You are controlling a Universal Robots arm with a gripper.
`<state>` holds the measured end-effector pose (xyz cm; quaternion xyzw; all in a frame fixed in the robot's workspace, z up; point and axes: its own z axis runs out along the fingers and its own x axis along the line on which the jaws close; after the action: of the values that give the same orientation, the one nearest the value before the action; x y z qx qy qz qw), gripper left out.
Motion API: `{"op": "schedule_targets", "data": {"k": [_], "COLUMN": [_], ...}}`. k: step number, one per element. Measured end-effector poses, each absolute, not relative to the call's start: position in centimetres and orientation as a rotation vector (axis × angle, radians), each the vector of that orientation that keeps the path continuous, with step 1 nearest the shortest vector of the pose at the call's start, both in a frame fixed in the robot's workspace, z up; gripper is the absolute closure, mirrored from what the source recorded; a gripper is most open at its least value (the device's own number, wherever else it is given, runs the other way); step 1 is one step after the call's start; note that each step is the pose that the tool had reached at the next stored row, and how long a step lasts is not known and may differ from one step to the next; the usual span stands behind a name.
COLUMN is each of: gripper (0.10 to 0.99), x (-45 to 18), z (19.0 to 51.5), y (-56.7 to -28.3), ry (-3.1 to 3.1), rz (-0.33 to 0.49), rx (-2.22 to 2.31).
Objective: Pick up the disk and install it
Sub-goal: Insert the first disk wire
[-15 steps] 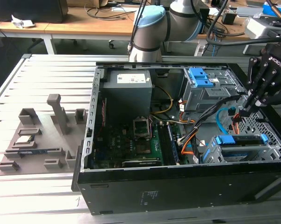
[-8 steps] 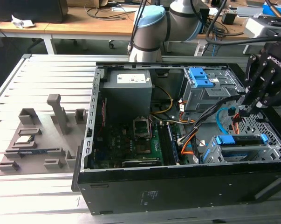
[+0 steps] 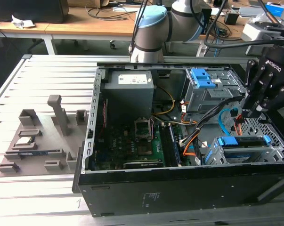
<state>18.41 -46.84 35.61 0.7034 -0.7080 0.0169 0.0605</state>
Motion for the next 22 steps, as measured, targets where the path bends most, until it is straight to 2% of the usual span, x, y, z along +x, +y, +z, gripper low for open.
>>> {"op": "schedule_targets", "data": {"k": [8, 11, 18, 22], "gripper": [0.725, 0.918, 0.918, 0.918], "x": [18.4, 18.4, 18.4, 18.3], "z": [35.2, 35.3, 35.3, 35.2], "y": [-46.8, -46.8, -47.3, -49.3], "ry": [-2.136, -2.133, -2.13, -2.128], "rz": [0.066, 0.072, 0.078, 0.083], "rx": [2.121, 2.118, 2.115, 2.112]}}
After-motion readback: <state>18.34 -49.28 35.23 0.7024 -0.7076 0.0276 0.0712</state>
